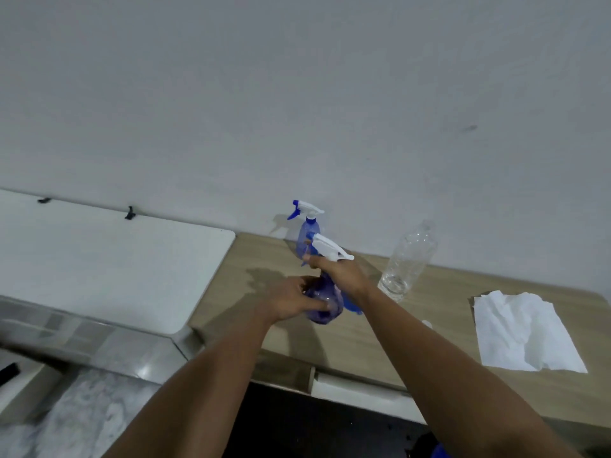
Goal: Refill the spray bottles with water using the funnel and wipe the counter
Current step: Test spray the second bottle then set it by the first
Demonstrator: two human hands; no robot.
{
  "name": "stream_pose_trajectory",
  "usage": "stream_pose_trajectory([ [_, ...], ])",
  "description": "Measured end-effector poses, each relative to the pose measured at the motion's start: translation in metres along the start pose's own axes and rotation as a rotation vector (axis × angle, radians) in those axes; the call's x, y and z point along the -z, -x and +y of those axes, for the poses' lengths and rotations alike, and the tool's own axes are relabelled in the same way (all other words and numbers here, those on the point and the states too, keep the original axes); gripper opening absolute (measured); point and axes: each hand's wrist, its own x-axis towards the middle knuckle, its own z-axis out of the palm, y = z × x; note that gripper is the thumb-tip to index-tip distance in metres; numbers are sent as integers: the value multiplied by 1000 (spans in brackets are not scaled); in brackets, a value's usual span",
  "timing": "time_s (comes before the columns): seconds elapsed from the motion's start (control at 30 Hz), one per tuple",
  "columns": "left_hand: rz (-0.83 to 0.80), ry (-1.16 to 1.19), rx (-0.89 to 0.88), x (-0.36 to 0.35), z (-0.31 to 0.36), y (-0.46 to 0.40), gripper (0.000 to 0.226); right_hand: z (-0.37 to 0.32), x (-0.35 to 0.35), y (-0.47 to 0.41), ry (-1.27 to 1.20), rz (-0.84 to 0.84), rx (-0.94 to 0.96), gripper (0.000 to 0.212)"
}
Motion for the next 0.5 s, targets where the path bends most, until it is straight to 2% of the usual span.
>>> stream_pose_trajectory([
  [0.17, 56, 111, 30, 25, 6, 15, 49, -22, -32, -14, -19, -98, 50, 23],
  [0.33, 82, 207, 90, 39, -13, 35, 51, -6, -56, -25, 69, -11, -10, 11],
  [0.4, 163, 196, 142, 40, -31, 41, 54, 10, -60, -29, 166, 41, -42, 11],
  [0.5, 390, -49, 209, 41, -62, 50, 65, 40, -67, -29, 299, 79, -141, 14],
])
